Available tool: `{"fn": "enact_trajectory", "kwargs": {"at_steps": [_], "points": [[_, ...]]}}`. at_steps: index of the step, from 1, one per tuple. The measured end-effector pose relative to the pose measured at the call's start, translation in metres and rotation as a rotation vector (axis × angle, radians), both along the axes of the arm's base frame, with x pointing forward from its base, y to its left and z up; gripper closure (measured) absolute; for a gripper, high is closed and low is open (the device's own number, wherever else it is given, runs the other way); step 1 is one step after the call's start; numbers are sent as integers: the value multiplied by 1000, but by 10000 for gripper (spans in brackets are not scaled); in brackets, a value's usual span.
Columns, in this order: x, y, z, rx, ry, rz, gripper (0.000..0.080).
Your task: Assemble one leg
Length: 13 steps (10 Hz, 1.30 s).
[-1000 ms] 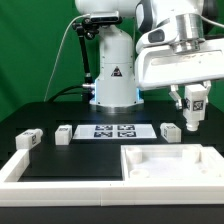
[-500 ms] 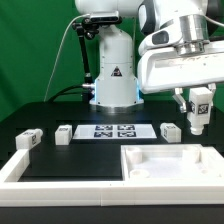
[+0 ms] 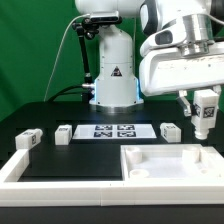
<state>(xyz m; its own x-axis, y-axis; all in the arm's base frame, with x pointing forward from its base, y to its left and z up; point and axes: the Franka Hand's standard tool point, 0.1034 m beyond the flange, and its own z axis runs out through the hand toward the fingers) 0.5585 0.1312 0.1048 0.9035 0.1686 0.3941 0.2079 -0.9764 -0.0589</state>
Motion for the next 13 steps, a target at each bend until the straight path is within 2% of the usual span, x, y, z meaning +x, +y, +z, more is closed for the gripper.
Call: {"fn": "enact_trajectory", "kwargs": {"at_steps": [2, 3, 4, 5, 9, 11, 13], "points": [[21, -6, -12, -13, -26, 30, 509], [28, -16, -21, -30, -34, 55, 509], [31, -21, -24, -28, -34, 43, 509], [31, -21, -22, -24, -34, 34, 509], [31, -21, -25, -25, -31, 38, 509], [43, -15, -34, -20, -20, 44, 509], [48, -9, -35, -17, -15, 51, 509]]}}
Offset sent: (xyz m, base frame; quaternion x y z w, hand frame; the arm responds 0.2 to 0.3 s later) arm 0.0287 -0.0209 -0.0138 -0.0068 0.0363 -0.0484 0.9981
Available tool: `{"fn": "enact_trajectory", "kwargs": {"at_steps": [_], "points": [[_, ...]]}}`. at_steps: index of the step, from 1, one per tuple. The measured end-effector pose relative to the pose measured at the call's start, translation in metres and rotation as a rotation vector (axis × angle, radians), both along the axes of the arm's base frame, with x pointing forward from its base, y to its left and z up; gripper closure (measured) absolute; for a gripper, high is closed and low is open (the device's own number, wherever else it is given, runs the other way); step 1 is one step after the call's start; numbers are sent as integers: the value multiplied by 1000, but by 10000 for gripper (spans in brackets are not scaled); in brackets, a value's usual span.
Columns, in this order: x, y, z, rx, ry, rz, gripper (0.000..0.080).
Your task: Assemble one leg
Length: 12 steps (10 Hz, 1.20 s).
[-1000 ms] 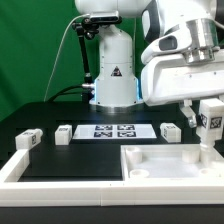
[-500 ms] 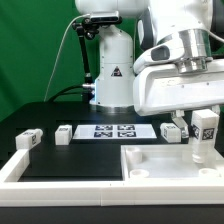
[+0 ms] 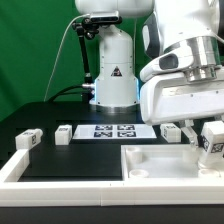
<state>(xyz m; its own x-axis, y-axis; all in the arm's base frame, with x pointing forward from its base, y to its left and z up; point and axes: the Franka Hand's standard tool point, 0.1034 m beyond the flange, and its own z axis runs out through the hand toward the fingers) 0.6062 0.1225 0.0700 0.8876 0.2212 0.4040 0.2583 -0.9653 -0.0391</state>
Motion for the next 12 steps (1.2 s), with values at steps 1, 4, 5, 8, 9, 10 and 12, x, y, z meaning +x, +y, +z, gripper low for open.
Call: {"fn": "enact_trajectory", "kwargs": {"at_steps": [1, 4, 5, 8, 9, 10, 12], "points": [[0, 0, -1, 0, 1, 0, 509], [-1, 1, 2, 0, -2, 2, 509], [1, 2, 9, 0, -12, 5, 509], [8, -3, 17, -4, -29, 6, 509], [11, -6, 16, -9, -39, 14, 509], [14, -10, 14, -12, -61, 18, 509], [17, -12, 10, -11, -116, 12, 509]]}}
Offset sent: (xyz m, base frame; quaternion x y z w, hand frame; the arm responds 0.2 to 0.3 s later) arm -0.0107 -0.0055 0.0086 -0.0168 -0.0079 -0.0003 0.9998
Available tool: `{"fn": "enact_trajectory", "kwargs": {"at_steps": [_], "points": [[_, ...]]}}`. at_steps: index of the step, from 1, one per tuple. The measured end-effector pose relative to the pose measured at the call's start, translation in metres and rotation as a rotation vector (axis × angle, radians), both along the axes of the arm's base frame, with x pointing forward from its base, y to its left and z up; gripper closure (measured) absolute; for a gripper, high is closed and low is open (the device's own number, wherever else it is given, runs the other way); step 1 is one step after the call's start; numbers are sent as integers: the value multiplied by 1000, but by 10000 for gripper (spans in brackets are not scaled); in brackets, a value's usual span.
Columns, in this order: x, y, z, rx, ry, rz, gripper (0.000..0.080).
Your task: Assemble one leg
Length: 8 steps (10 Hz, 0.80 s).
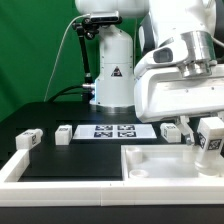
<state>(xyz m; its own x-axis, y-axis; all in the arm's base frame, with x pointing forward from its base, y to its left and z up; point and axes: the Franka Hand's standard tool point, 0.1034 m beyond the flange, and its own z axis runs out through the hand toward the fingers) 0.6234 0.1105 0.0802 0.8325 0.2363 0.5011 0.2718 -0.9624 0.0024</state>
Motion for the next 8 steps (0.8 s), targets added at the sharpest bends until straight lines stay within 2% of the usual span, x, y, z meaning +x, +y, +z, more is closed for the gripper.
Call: {"fn": "enact_trajectory", "kwargs": {"at_steps": [1, 2, 8], "points": [[1, -3, 2, 4, -86, -13, 509], [-4, -5, -6, 5, -100, -18, 509], [-14, 10, -12, 5, -65, 5, 509]]}}
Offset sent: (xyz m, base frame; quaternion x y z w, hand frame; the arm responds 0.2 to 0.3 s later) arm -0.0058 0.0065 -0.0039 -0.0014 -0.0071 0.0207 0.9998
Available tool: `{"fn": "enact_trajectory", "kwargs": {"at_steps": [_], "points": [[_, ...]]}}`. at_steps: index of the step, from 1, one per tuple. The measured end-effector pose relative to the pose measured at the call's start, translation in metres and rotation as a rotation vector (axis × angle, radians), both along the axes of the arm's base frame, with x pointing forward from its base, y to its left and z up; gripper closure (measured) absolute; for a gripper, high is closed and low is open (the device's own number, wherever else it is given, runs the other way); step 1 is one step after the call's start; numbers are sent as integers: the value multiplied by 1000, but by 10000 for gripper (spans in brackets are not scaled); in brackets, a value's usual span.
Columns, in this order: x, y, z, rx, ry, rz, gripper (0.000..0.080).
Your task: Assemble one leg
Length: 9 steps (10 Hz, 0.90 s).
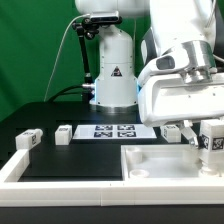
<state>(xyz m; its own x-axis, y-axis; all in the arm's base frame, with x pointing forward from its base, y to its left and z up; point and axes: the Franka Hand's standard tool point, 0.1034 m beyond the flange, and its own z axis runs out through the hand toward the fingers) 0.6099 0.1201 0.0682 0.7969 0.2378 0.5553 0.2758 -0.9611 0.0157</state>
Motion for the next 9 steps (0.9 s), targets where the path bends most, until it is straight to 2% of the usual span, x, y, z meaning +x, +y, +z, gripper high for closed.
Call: {"fn": "enact_trajectory", "kwargs": {"at_steps": [3, 7, 9], "points": [[-3, 0, -3, -2, 8, 2, 509], [-8, -2, -15, -1, -16, -5, 509], [-6, -3, -14, -3, 5, -2, 509]]}}
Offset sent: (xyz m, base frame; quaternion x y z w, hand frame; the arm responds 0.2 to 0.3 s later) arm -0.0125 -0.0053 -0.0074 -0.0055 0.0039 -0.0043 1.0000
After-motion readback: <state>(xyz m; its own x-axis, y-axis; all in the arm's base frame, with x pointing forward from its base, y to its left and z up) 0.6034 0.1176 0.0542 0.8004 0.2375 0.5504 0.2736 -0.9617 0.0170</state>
